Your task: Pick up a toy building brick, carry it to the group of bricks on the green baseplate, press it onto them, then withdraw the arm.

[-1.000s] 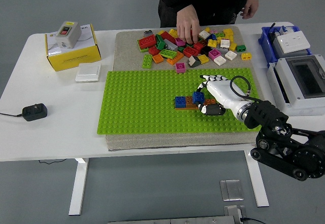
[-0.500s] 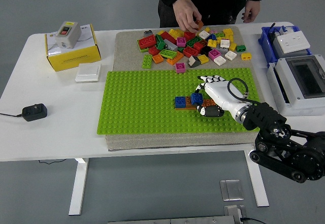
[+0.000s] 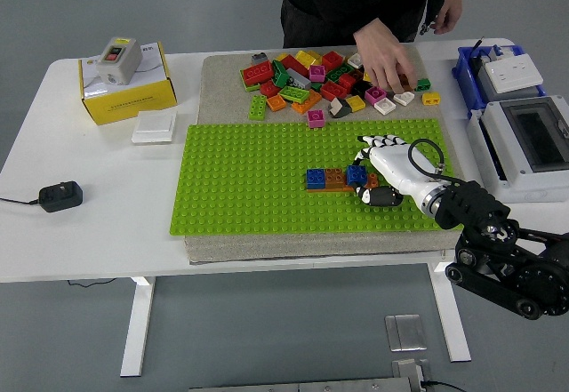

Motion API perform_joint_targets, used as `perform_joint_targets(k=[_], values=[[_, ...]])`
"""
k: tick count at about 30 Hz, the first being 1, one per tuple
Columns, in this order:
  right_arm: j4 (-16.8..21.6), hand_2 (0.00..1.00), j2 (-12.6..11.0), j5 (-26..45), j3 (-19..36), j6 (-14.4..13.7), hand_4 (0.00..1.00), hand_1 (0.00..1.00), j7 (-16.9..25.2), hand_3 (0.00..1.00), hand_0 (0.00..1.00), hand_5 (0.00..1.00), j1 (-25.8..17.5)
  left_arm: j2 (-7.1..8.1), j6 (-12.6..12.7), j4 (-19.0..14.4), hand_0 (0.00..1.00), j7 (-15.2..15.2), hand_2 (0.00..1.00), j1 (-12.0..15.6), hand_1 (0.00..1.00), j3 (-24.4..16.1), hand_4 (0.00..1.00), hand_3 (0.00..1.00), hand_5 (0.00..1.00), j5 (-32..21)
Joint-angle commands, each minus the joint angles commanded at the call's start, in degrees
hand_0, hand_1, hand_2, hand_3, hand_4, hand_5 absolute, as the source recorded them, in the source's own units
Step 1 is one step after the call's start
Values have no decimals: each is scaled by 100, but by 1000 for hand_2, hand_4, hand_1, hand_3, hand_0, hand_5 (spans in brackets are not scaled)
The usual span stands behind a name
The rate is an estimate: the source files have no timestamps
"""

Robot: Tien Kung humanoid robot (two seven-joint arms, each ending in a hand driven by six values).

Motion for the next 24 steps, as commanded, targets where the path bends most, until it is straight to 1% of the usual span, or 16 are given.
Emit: perform_joint_targets(k=[12,24], values=[[-116,998,125,25,-62,-17,451,998,34,576,998,351,63,-9,-22,0,636,-3,585,-9,608,36,422,721,715,-18],[-345,998,214,67,-144,-27,454,998,116,574,998,352,83,-7,-58,0,636,-19,585,-17,608,60,422,720,715,-45]])
